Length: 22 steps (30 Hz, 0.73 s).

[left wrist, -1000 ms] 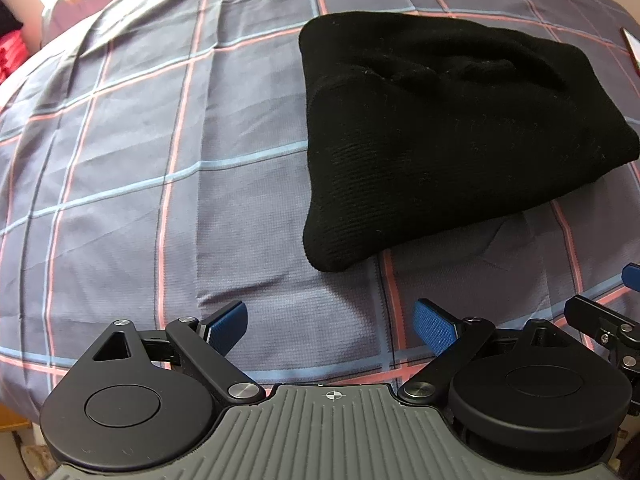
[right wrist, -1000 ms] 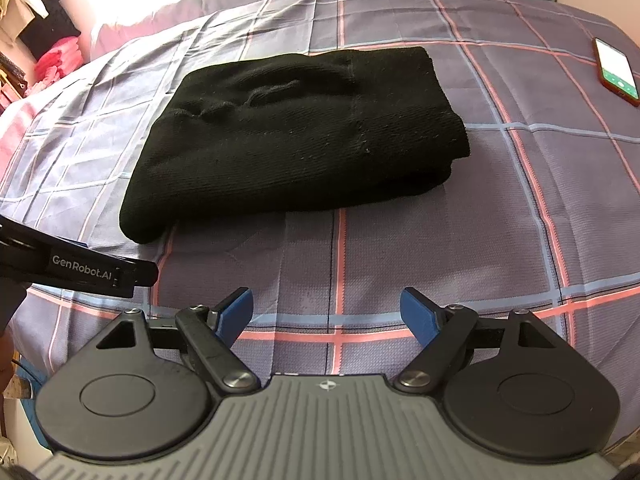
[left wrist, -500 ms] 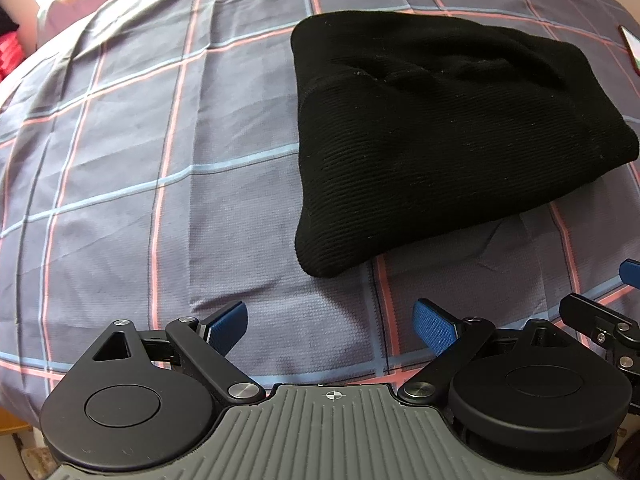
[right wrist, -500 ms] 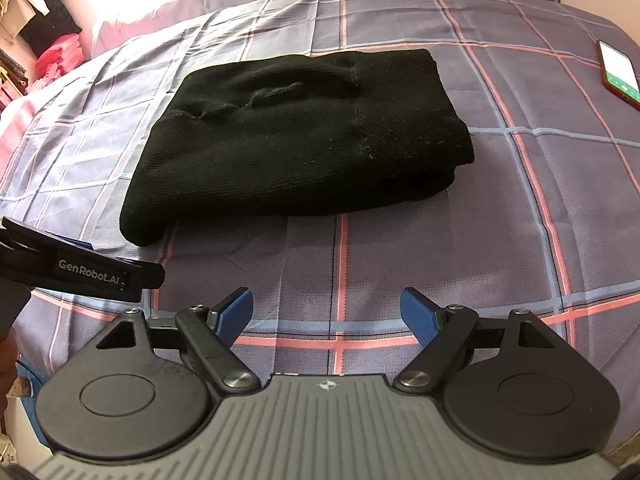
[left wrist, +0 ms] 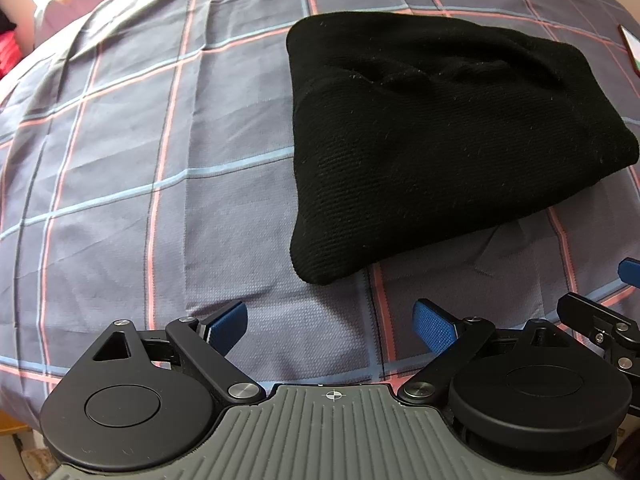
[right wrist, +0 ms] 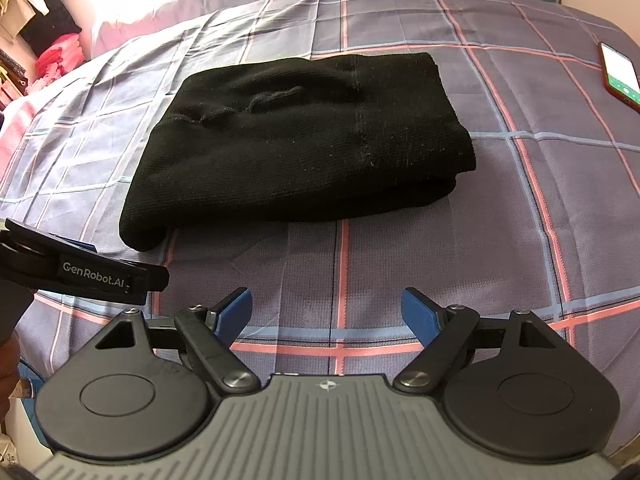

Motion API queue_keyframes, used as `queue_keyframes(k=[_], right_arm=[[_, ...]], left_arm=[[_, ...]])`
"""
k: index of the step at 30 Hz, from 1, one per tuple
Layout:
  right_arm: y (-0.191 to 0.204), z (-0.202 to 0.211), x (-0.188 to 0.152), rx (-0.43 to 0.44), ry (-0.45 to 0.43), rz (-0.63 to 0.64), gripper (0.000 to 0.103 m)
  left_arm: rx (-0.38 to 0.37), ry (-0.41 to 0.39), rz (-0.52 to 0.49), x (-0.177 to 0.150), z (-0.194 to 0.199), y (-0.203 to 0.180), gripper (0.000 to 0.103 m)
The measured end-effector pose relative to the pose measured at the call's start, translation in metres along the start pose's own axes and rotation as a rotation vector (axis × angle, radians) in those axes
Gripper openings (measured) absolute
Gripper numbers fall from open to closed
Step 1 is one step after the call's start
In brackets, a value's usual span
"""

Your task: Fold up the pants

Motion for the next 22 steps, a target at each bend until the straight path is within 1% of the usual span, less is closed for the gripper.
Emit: queue_keyframes(k=[14, 22], right_arm=[[0.0006, 0.0005, 0.0014, 0.0, 0.006, 0.004, 0.085], [0.0017, -0.0004, 0.002, -0.004, 0.009, 0.006, 0.085]], left_arm=[[0.011, -0.007, -0.009, 0.0024, 0.0011, -0.0028, 0.103], [-0.001, -0.008, -0.009, 0.0017, 0.0029, -0.0017, 0.103]])
Point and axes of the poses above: each gripper's, at about its wrist camera, not at the fingertips, and z roughly against the way its jaws point, y to its left, x to its top, the point moved 1 cm from there along -z, roughly the way its jaws point, and after that the axes turned 8 degrees about -x, right-handed, at the moved point
